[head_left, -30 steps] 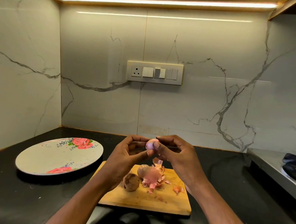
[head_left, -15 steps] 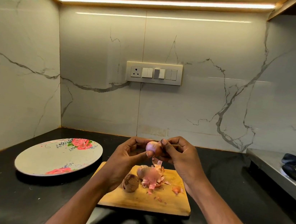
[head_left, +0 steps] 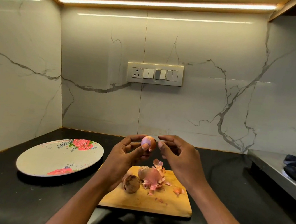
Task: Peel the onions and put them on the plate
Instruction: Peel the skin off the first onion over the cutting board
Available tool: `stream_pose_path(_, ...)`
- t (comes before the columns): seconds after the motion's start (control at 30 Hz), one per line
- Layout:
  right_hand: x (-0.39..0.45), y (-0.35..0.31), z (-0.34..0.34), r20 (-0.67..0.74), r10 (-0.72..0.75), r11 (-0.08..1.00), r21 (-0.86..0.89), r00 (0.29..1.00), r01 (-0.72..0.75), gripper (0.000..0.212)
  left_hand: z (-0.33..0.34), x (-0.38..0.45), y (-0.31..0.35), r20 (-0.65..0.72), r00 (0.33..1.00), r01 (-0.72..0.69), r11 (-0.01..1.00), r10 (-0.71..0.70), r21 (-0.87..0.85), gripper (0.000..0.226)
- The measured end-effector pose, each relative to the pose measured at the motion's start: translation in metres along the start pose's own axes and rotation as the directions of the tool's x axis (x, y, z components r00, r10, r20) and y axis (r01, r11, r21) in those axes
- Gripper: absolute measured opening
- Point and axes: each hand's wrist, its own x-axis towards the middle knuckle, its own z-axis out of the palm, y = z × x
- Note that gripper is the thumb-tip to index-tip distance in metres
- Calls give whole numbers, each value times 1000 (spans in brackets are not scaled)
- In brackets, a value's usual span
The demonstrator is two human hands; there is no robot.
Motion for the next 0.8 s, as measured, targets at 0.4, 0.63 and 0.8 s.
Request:
stream_pose_path(0.4, -5, -3, 4, 87, 37, 996, 72, 996, -44, 34, -2, 2, -6, -20, 999, -40, 996, 42, 86, 40)
stream_pose_path(0.63, -4, -1, 4, 108, 124, 979, 150, 986, -140, 38, -3, 4, -7, -21, 999, -38, 995, 40, 94, 40)
stream_pose_path(0.8, -2, 1, 4, 114, 115, 985, 113, 987, -128, 36, -3, 3, -5, -15, 999, -30, 994, 32, 109, 42)
